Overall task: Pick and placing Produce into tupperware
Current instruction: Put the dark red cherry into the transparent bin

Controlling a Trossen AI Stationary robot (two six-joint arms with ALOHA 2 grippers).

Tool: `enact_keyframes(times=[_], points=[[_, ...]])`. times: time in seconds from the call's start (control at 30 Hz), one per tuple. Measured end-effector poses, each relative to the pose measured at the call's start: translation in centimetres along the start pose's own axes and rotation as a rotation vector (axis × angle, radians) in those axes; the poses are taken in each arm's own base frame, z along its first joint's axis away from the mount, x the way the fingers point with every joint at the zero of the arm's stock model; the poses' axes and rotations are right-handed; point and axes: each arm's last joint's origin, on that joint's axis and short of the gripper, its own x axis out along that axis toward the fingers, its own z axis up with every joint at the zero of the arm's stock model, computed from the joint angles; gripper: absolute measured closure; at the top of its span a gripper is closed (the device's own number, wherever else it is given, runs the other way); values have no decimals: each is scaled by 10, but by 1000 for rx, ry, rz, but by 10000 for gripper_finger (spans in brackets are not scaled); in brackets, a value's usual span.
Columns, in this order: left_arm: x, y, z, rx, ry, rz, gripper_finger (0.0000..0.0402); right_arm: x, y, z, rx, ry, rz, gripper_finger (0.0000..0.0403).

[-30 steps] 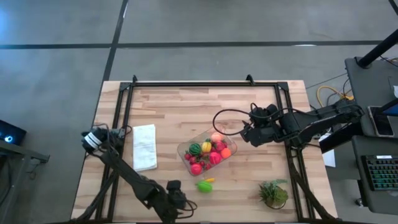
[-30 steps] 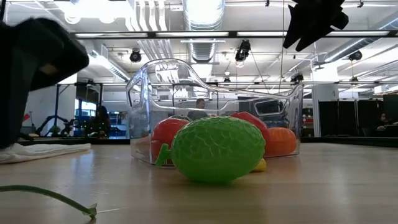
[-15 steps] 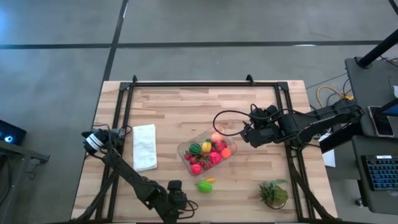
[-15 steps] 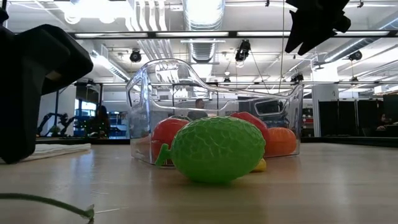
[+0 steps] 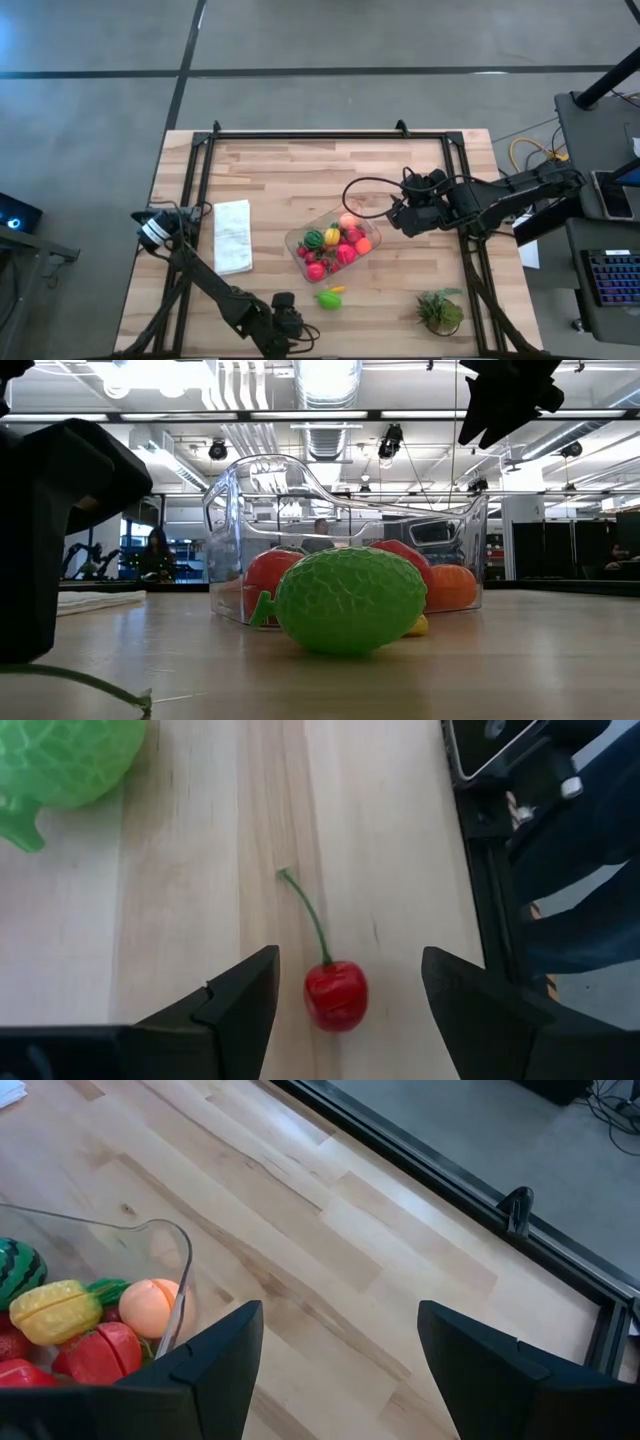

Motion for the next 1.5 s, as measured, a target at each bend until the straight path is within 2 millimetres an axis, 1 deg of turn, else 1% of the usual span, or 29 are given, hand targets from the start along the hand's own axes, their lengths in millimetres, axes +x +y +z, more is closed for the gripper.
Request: enact_keyframes(times=[0.23, 0.5, 0.97, 1.3, 1.5], points=[[1, 1, 0, 1, 4, 4, 176, 0, 0, 0, -1, -2, -1, 145], [6, 2, -4, 5, 19, 17, 229, 0, 0, 0, -1, -3, -2, 145], [7, 5, -5, 6, 31, 30, 287, 0, 0, 0, -4, -3, -2, 145], [-7, 7, -1, 8, 50, 42, 313, 0, 0, 0, -11, -3, -2, 145], [-23, 10, 6, 2, 52, 49, 315, 0, 0, 0, -10, -3, -1, 145]])
